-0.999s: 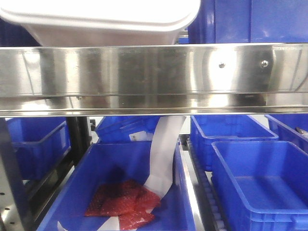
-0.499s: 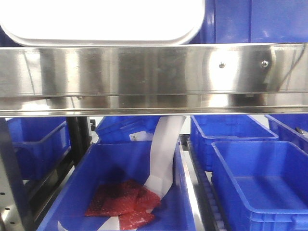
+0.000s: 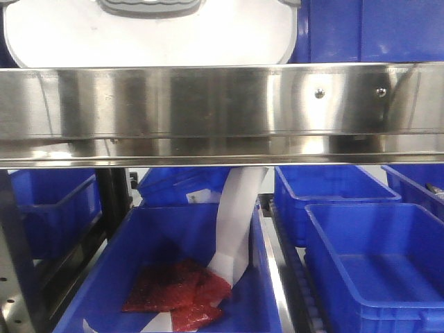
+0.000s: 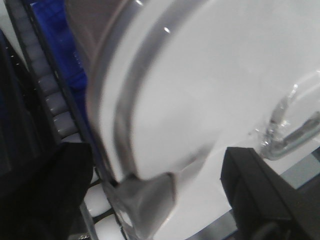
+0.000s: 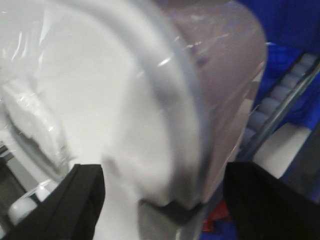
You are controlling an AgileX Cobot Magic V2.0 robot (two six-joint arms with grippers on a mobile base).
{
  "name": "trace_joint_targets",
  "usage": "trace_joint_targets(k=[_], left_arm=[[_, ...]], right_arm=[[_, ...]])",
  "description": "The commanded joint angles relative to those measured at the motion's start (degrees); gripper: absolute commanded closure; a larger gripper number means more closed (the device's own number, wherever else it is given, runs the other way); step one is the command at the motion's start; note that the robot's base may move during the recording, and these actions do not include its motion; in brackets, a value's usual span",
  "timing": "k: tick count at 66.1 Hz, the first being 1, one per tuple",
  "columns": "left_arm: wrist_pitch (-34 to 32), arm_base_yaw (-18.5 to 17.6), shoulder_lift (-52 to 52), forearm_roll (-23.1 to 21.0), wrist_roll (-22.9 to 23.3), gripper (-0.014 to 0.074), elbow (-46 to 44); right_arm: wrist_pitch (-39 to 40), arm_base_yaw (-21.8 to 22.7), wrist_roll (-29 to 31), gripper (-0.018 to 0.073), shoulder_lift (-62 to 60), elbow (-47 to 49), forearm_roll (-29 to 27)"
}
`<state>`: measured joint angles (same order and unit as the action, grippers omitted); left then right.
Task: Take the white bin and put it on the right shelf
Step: 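Lower the bin onto the shelf rollers and open both grippers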
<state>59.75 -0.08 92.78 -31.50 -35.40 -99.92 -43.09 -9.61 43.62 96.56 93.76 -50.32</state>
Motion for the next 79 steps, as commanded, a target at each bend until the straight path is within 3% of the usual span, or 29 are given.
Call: trace_joint_targets(k=[1,24,29,35,40,48,59,70,79], left_arm=[[-3.3,-0.4,-2.9,-1.5,0.9,0.0176,-2.0],[-4.7,-0.4,-4.9,-0.1,2.2,0.0176,-3.0],[-4.7,-0.4,-6.0,-0.1,2.2,0.0176,-3.0],[-4.4,-0.4,-7.6,-0.1,2.2,0.0186,-3.0],[-3.8,-0.4,-9.3,-0.3,2.2,0.0240,-3.0],[-1.4,-0.4,-11.9,-0.3,2.2,0.0437,-3.0],[3.2,-0.4,-15.0,-0.3,2.2,0.0734,-3.0],[4.4,-0.4,-17.7,0.5,5.3,0.0714,-0.9],[-1.4,-0.4,-22.4,1.4,6.2,0.0714,7.0]], right_arm=[[4.3,0.1,0.4,-0.0022,-3.6,2.1,-1.0],[8.2,0.1,0.4,-0.0018,-7.4,2.1,-0.7],[8.1,0.1,0.4,0.0022,-8.6,2.1,-0.7],[7.6,0.1,0.4,0.0141,-10.5,2.1,-0.7],[6.9,0.1,0.4,0.0284,-12.1,2.1,-0.7],[5.9,0.1,0.4,0.0510,-15.3,1.9,-0.7],[6.3,0.1,-0.9,0.0487,-19.8,0.2,-0.7],[12.6,0.1,-2.0,0.0487,-26.6,-10.0,-0.7],[23.0,0.1,-2.0,0.0487,-33.9,-23.1,-0.7]])
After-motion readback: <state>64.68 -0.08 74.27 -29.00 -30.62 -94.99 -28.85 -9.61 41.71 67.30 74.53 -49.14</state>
